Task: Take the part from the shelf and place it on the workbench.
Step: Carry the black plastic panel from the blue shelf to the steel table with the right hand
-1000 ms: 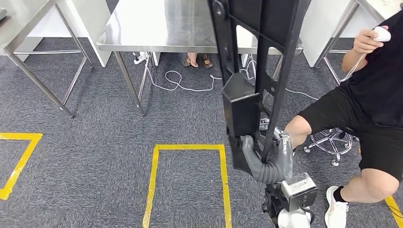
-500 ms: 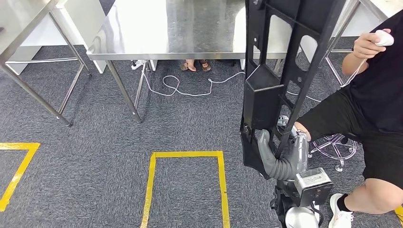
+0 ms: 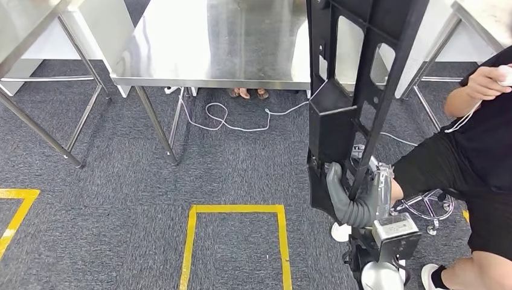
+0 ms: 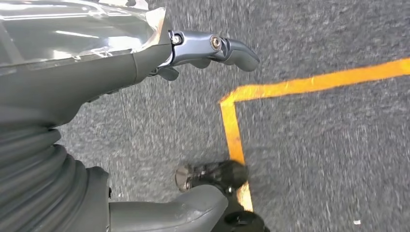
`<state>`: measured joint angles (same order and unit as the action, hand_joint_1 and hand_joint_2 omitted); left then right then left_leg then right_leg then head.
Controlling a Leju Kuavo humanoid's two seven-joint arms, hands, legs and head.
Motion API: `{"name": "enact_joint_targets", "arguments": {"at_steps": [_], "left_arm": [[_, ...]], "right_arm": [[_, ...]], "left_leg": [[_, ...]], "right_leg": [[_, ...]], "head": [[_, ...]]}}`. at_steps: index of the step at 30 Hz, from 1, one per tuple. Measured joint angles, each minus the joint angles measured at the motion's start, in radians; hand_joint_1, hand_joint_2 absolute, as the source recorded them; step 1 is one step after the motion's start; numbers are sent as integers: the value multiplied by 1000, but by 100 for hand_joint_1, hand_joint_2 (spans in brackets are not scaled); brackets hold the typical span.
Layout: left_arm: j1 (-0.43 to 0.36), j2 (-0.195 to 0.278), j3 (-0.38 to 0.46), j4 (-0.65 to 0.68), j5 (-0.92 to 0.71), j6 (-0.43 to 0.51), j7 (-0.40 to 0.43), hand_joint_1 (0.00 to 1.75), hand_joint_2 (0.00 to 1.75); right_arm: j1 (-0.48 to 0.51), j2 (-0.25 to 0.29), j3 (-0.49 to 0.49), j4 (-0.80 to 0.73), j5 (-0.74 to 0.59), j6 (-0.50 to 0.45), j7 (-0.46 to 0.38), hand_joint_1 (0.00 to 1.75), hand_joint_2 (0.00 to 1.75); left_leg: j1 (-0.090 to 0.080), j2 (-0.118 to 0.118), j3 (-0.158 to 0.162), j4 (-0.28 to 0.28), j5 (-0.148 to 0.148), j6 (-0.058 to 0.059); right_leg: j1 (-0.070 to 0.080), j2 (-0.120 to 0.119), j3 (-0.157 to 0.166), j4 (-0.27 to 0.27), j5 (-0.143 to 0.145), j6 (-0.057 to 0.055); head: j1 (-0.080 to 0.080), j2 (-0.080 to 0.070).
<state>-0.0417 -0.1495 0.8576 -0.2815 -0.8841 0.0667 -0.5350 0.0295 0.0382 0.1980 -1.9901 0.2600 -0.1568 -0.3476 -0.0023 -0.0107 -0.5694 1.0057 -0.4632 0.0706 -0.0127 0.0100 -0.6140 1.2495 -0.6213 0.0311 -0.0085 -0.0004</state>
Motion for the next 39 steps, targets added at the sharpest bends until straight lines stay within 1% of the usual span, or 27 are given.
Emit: {"name": "enact_joint_targets", "arguments": {"at_steps": [1,2,3,5,6,7,8,9,10,11,13,15,17,18,19,20,22,23,26,28,31,32,33,34,36,38,39], "left_arm": [[0,0,0,0,0,-1,1,0,175],[0,0,0,0,0,-2,3,0,175],[1,0,0,0,0,-2,4,0,175],[1,0,0,1,1,-3,6,0,175],[1,-1,0,1,1,-3,6,0,175],[1,-1,0,1,1,-2,6,0,175],[0,-1,0,1,2,0,7,0,175],[-2,-1,0,1,2,2,7,0,175],[-5,-1,0,0,2,3,7,0,175],[-7,-2,0,0,2,5,7,0,175],[-11,-3,0,0,3,6,8,0,175],[-8,-5,0,0,5,7,10,0,175],[-5,-5,0,0,8,7,12,0,175],[-5,-5,0,0,10,7,13,0,175],[-5,-5,0,0,12,7,13,0,175],[-5,-5,0,0,13,8,14,0,175],[-5,-5,0,1,14,8,15,0,175],[-5,-6,0,1,14,8,15,0,175],[-5,-8,0,0,16,8,16,0,175],[-4,-10,0,0,23,8,15,0,175],[-2,-10,1,0,35,9,12,0,175],[1,-10,1,0,38,9,11,0,175],[4,-11,1,0,42,9,10,0,175],[7,-13,2,0,47,9,8,0,175],[11,-17,5,-1,54,9,5,0,175],[14,-20,10,-5,60,10,4,0,175],[15,-22,13,-8,63,10,3,0,175]], "right_arm": [[1,0,0,0,0,-1,1,175,175],[2,-1,0,1,-1,-2,2,175,175],[2,-1,0,2,-1,-3,3,175,175],[2,-3,0,4,-2,-3,4,175,175],[1,-3,0,5,-2,-3,4,175,175],[0,-4,0,6,-2,-3,5,175,175],[-1,-5,0,7,-2,-4,5,175,175],[-2,-6,0,8,-2,-4,5,175,175],[-4,-6,0,8,-3,-4,5,175,175],[-6,-5,0,8,-3,-5,5,175,175],[-11,-4,1,7,-5,-4,6,175,175],[-12,-2,1,8,-5,-2,6,175,175],[-10,-2,2,9,-5,-1,6,175,175],[-9,-2,2,10,-5,-1,7,175,175],[-10,-2,3,10,-6,-1,7,175,175],[-10,-1,3,11,-6,-1,7,175,175],[-13,1,4,11,-7,-1,7,175,175],[-14,2,4,12,-7,-1,7,175,175],[-16,2,5,11,-8,-1,7,175,175],[-18,2,5,11,-8,-1,7,175,175],[-17,1,7,14,-7,-1,6,175,175],[-16,0,8,15,-7,-1,6,175,175],[-16,0,8,18,-7,0,6,175,175],[-17,0,10,20,-7,1,6,175,175],[-21,0,16,24,-6,6,5,175,175],[-29,-1,28,30,-2,13,6,175,175],[-35,-1,35,32,0,16,7,175,175]], "left_leg": [[-1,-2,8,0,-9,0],[-1,-3,19,0,-19,-1],[-2,-5,32,0,-30,-3],[-3,-7,61,1,-53,-9],[-5,-8,71,2,-65,-13],[-6,-9,77,3,-74,-19],[-8,-9,82,5,-81,-24],[-8,-10,81,7,-85,-28],[-7,-9,75,19,-84,-32],[-6,-7,59,47,-77,-36],[-1,-1,-12,150,-72,-49],[7,5,-98,256,-113,-62],[13,7,-149,279,-148,-69],[15,8,-153,250,-136,-69],[17,8,-142,194,-99,-69],[17,9,-126,138,-44,-66],[12,12,-99,63,22,-56],[8,12,-95,54,32,-49],[5,8,-66,38,23,-23],[5,6,-42,33,18,-9],[0,2,-24,33,-1,0],[-2,0,-15,33,-10,1],[-4,-2,-2,33,-20,2],[-7,-4,12,33,-31,1],[-12,-6,35,33,-54,-1],[-14,-7,52,30,-74,-11],[-14,-6,63,34,-76,-18]], "right_leg": [[0,0,-31,21,-15,2],[0,0,-47,12,-15,7],[0,0,-48,-26,4,14],[0,-3,-29,-141,94,30],[1,-6,-19,-184,133,28],[3,-8,-10,-209,163,20],[3,-10,-6,-216,175,7],[3,-10,-1,-218,172,-8],[0,-8,4,-219,173,-15],[-4,-8,8,-220,169,-21],[-9,-8,26,-221,156,-34],[-9,-8,47,-222,136,-43],[-9,-5,73,-222,115,-43],[-9,-4,88,-222,104,-42],[-10,-4,101,-223,93,-40],[-10,-4,115,-224,81,-37],[-8,-2,134,-229,61,-25],[-5,-1,147,-229,57,-17],[1,-1,161,-204,63,8],[1,-2,118,-128,51,10],[1,-2,-7,26,-13,-1],[1,-2,-35,38,-32,-4],[2,-2,-47,18,-34,-3],[3,-2,-46,-30,-12,3],[6,-5,-25,-143,83,15],[12,-10,-5,-197,144,4],[14,-10,2,-206,147,-9]], "head": [[0,0],[0,0],[0,0],[1,0],[0,0],[-1,0],[-3,0],[-3,0],[-4,0],[-4,0],[-5,0],[-7,0],[-7,0],[-7,0],[-7,0],[-7,0],[-7,0],[-7,0],[-7,0],[-5,0],[-4,0],[-3,0],[-3,0],[-3,0],[-5,0],[-8,0],[-9,0]]}}
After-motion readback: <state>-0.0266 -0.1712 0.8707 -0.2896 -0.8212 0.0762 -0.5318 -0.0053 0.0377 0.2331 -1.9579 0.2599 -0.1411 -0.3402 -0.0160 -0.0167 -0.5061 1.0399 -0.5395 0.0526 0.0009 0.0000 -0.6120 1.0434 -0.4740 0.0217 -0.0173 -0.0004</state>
